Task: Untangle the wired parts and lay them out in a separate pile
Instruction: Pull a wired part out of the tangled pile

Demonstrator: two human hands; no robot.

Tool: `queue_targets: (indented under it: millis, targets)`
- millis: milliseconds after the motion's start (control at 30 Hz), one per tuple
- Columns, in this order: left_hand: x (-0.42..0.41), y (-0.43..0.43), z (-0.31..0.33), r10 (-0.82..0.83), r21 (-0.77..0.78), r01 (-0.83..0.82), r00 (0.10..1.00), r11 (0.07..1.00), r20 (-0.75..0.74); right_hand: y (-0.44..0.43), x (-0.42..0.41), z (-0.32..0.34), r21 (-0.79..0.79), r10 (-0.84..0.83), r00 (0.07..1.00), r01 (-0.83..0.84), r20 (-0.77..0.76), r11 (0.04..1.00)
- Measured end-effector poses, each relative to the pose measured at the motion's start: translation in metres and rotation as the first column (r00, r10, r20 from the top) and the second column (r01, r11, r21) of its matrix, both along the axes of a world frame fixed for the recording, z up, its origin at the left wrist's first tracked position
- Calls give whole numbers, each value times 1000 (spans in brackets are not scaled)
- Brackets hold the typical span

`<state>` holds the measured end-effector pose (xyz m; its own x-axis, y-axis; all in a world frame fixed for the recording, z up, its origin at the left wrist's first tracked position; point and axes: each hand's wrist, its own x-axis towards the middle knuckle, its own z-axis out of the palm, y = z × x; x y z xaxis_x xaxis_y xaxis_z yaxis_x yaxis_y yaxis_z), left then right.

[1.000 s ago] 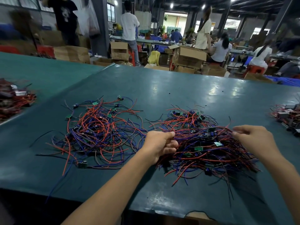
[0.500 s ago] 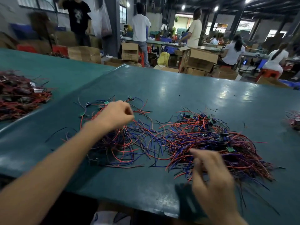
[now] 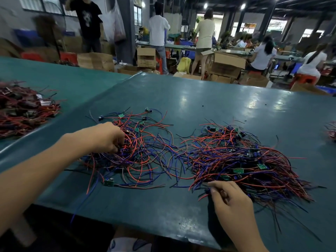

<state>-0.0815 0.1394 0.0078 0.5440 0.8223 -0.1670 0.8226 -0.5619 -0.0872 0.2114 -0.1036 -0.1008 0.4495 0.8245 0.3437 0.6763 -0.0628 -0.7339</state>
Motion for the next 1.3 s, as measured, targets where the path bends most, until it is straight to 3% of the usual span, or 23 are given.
queue_targets:
  millis: [133, 400, 500, 633, 700, 767, 833, 900, 967, 1067, 1133, 1200, 1300]
  targets:
    - [6, -1, 2, -36, 186, 38, 999, 982, -16, -1, 6, 4, -24, 21, 986, -25, -166, 999]
    - [23, -13, 24, -58, 484, -10, 990, 875, 125, -1, 8, 4, -10, 19, 974, -22, -226, 1000]
    - [28, -23, 37, -226, 589, 36, 941, 807, 251, 0, 8, 2, -10, 11, 976, -13, -217, 1000]
    - [41, -38, 51, -532, 719, 96, 741, 689, 410, 7, 5, 9, -22, -24, 978, 20, -206, 1000]
    - [55, -41, 51, -525, 635, 14, 577, 772, 625, 16, 0, 23, 92, -7, 989, 21, -147, 996]
    - [72, -40, 48, -331, 383, -72, 375, 921, 866, 28, -7, 40, 222, 44, 994, -21, -97, 975]
    - [91, -38, 40, 33, -37, 37, 105, 999, 994, 43, -13, 55, 278, 127, 982, -83, -141, 957]
    - [113, -40, 26, 385, -348, 260, -109, 901, 916, 59, -16, 66, 289, 215, 938, -134, -273, 948]
    - [130, -46, 8, 629, -504, 443, -196, 742, 753, 70, -17, 68, 227, 284, 887, -211, -365, 951]
    - [140, -55, -21, 869, -576, 671, -227, 466, 439, 80, -18, 55, 71, 306, 849, -306, -432, 949]
    - [143, -59, -38, 949, -533, 788, -223, 310, 222, 82, -19, 43, 62, 279, 823, -286, -495, 956]
    - [144, -64, -52, 977, -469, 857, -205, 211, 64, 83, -19, 34, 102, 242, 793, -224, -559, 969]
    - [145, -69, -65, 985, -439, 886, -170, 151, -5, 85, -16, 27, 146, 215, 757, -159, -617, 977]
